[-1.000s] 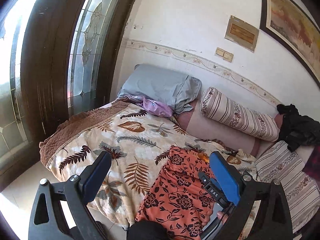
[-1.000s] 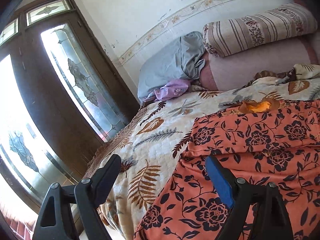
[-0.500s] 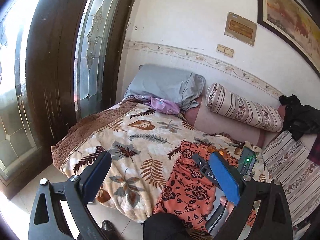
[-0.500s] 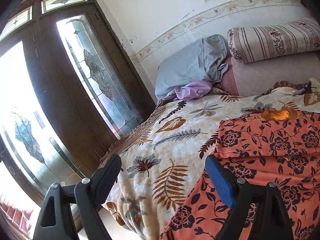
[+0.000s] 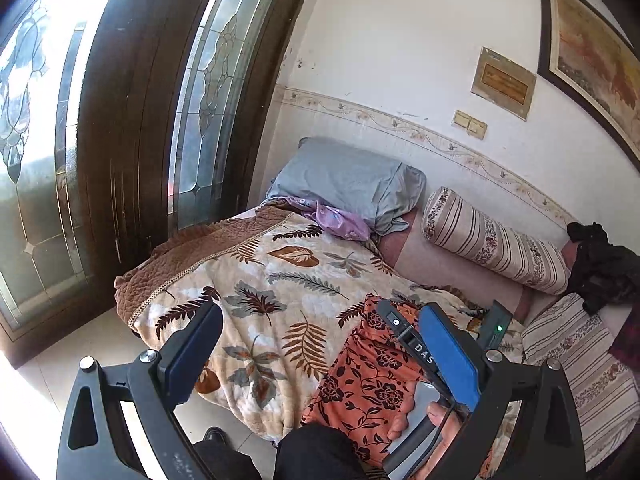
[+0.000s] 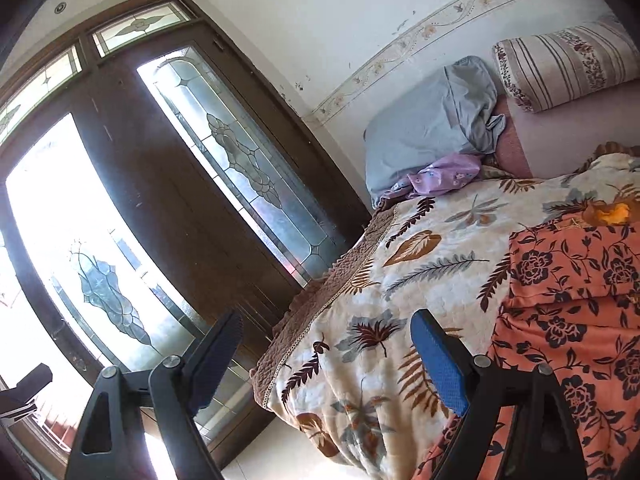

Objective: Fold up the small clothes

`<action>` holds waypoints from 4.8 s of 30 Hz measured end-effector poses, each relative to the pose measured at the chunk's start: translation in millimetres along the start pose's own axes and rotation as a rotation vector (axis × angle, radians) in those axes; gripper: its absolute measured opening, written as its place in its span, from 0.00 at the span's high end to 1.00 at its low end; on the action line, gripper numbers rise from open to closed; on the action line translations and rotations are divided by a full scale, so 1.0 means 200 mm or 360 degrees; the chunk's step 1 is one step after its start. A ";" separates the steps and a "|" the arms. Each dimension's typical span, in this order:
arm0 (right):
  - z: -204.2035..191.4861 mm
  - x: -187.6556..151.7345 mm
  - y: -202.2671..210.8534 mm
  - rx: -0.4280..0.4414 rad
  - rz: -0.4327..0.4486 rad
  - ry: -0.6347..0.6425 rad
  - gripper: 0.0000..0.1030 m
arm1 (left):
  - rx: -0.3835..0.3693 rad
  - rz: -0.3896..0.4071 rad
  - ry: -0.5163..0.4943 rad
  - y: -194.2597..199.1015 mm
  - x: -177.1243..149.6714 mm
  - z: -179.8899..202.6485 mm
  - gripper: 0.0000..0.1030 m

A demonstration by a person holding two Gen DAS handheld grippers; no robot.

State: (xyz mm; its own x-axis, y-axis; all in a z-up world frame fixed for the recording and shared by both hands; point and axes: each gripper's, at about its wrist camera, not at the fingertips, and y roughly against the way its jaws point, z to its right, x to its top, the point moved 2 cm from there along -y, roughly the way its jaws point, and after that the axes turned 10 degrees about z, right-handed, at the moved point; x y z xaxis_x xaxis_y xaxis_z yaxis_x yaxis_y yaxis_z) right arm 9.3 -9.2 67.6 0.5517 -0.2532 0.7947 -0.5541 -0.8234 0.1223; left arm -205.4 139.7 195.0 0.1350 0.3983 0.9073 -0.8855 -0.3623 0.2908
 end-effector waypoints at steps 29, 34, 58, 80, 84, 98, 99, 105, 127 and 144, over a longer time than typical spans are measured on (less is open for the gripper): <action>0.26 -0.12 -0.19 -0.0358 -0.0090 0.0048 0.12 | -0.0579 -0.0123 -0.0336 -0.16 -0.16 0.07 0.04; -0.06 -0.29 -0.44 -0.0225 -0.0218 0.0279 0.12 | -0.0583 -0.0041 -0.0350 -0.16 -0.12 -0.14 0.04; -0.33 -0.58 -0.70 -0.0106 -0.0432 0.0364 0.12 | -0.0160 -0.0080 -0.0174 -0.18 -0.11 -0.54 0.04; 0.25 -0.05 0.11 -0.0318 -0.0022 0.0244 0.12 | -0.0208 -0.0076 0.0138 -0.22 -0.05 -0.32 0.04; 0.64 0.03 0.44 -0.0568 -0.0095 0.0132 0.12 | -0.0273 -0.0217 0.0097 -0.48 -0.25 -0.37 0.04; 1.73 -0.20 1.51 -0.1070 -0.0350 -0.0658 0.15 | -0.0333 -0.1104 0.0021 -1.29 -1.28 -0.11 0.05; 1.75 -0.21 1.54 -0.1073 -0.0360 -0.0656 0.15 | -0.0323 -0.1123 -0.0011 -1.30 -1.31 -0.10 0.04; 1.81 -0.32 1.66 -0.0972 -0.0369 -0.0734 0.15 | -0.0285 -0.1182 -0.0144 -1.28 -1.40 -0.13 0.05; 1.79 -0.44 1.60 -0.0897 -0.0490 -0.0684 0.70 | -0.0248 -0.1265 -0.0258 -1.28 -1.39 -0.26 0.86; 1.81 -0.48 1.62 -0.0572 -0.0370 -0.0976 0.30 | -0.0293 -0.1293 -0.0317 -1.28 -1.39 -0.15 0.34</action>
State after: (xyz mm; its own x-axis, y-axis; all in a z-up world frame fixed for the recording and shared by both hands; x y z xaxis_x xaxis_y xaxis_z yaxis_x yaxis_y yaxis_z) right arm 2.9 -434.7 -185.3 0.8697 -0.4174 0.2636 -0.4926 -0.6999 0.5171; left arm -29.2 146.3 -140.5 0.8195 0.3130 0.4801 -0.5358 0.1212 0.8356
